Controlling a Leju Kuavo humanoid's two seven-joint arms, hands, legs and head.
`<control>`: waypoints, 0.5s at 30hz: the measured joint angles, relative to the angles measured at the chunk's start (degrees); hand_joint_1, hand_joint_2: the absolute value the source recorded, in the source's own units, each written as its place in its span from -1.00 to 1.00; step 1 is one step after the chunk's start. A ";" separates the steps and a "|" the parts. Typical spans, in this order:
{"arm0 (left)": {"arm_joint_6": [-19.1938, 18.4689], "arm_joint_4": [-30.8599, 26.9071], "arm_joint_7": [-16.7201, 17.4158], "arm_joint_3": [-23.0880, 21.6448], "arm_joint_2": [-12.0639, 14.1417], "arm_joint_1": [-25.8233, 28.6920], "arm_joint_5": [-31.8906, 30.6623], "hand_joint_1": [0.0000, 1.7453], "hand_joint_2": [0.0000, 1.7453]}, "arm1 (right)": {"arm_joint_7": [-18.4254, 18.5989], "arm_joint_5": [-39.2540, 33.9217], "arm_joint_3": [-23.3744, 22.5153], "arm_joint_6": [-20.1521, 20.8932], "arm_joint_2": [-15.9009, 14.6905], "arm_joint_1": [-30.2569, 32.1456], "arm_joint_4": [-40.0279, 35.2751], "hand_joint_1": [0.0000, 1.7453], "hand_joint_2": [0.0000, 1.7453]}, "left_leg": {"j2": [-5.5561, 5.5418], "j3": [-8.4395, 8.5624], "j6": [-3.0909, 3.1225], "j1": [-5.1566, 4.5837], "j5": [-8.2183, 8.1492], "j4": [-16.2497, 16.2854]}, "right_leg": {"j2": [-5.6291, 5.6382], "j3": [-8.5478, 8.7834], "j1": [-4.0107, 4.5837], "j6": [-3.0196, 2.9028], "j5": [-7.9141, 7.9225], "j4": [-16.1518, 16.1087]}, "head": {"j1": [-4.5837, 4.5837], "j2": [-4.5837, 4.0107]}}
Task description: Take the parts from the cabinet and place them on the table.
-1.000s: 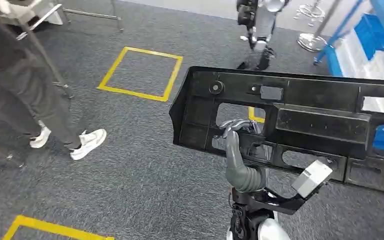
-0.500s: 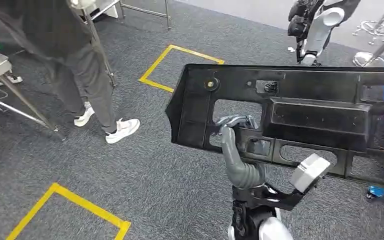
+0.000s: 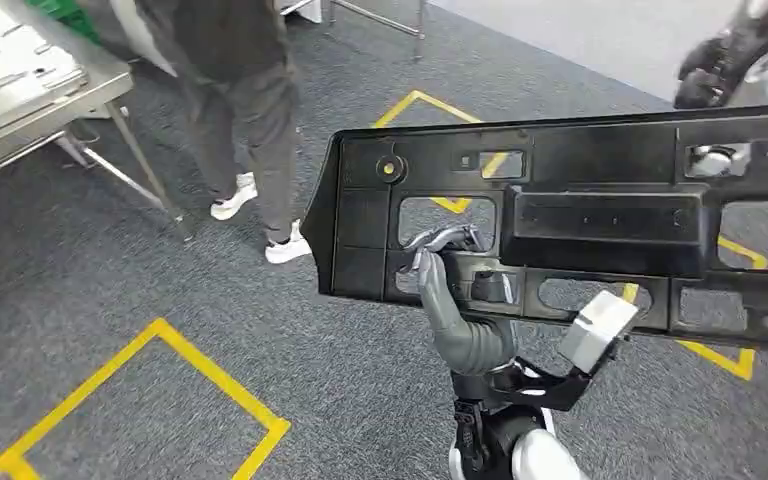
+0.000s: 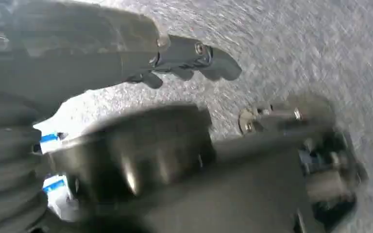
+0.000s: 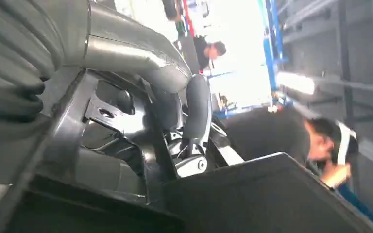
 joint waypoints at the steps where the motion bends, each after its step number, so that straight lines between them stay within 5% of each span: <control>1: 0.11 0.00 -0.02 0.00 -0.04 -0.05 -0.02 -1.00 1.00 | 0.00 0.02 0.11 0.02 -0.11 0.01 -0.17 1.00 1.00 | -0.89 -0.07 0.27 -0.10 0.07 0.00 | 1.03 -2.18 0.10 -0.03 -2.30 4.95 | 0.46 0.00; 2: 0.11 0.00 -0.02 0.00 -0.20 -0.04 -0.02 -1.00 1.00 | 0.00 0.00 0.22 0.02 -0.24 0.02 -0.22 1.00 1.00 | -1.89 -0.08 0.38 -0.27 0.11 0.01 | 1.44 -4.35 0.28 -0.18 -3.88 9.43 | 0.85 0.00; 4: 0.20 0.00 -0.31 0.00 -0.28 0.05 -0.04 -1.00 1.00 | 0.45 -0.43 0.41 0.51 -0.41 0.06 -0.26 1.00 1.00 | -3.80 0.01 0.57 -0.68 0.22 0.01 | 1.73 -5.94 0.64 -0.88 -3.02 11.56 | 1.50 0.00; 7: 0.35 0.00 -0.68 0.00 -0.57 0.04 -0.15 -1.00 1.00 | 1.05 -1.63 1.22 3.29 -0.29 -0.62 0.11 1.00 1.00 | -6.24 0.25 0.80 -1.34 0.38 -0.04 | 3.64 -1.61 1.50 -3.30 5.17 -0.66 | 1.92 0.00; 8: 0.44 0.00 -0.70 0.00 -0.81 0.05 -0.17 -1.00 1.00 | 1.05 -1.90 1.62 3.95 -0.09 -0.84 0.35 1.00 1.00 | -6.67 0.13 0.93 -1.11 0.47 -0.17 | 5.80 -0.25 1.87 -4.26 5.86 -3.93 | 1.79 0.00; 9: 0.55 0.02 -0.68 0.00 -1.05 -0.09 -0.20 -1.00 1.00 | 1.03 -2.03 2.14 4.39 0.15 -0.82 0.61 1.00 1.00 | -7.19 -0.19 0.69 -1.21 0.70 -0.10 | 6.74 -0.12 1.63 -4.64 5.85 -4.28 | 0.76 0.00; 12: 0.54 0.02 0.13 0.00 -1.29 0.10 -0.22 -1.00 1.00 | 0.59 -2.58 3.08 5.03 0.66 -1.21 1.34 1.00 1.00 | -8.56 -0.67 -0.20 -0.30 1.34 -0.71 | 5.41 0.28 2.41 -4.96 6.28 -5.60 | 1.88 0.00; 13: 0.55 0.07 0.64 0.00 -1.11 0.08 -0.28 -1.00 1.00 | 0.28 -2.71 3.30 5.07 0.96 -1.44 1.60 1.00 1.00 | -8.98 -0.53 -0.44 -0.82 1.54 -1.09 | 4.18 1.08 1.67 -4.71 6.94 -7.87 | 1.99 0.00; 14: 0.52 0.07 1.10 -0.02 -0.98 0.04 -0.39 -1.00 1.00 | 0.00 -3.02 3.56 5.05 1.29 -1.53 1.82 1.00 1.00 | -4.28 -0.92 -0.51 -1.31 0.70 -0.40 | 3.44 1.69 1.48 -4.00 7.58 -8.96 | 1.83 0.00; 15: 0.50 0.09 1.64 -0.02 -0.85 -0.04 -0.61 -1.00 1.00 | -0.52 -3.17 3.65 5.00 1.64 -1.53 1.92 1.00 1.00 | -1.87 -2.19 -1.01 -1.10 -1.31 1.89 | 2.81 1.94 1.39 -4.14 7.87 -9.62 | 0.69 0.00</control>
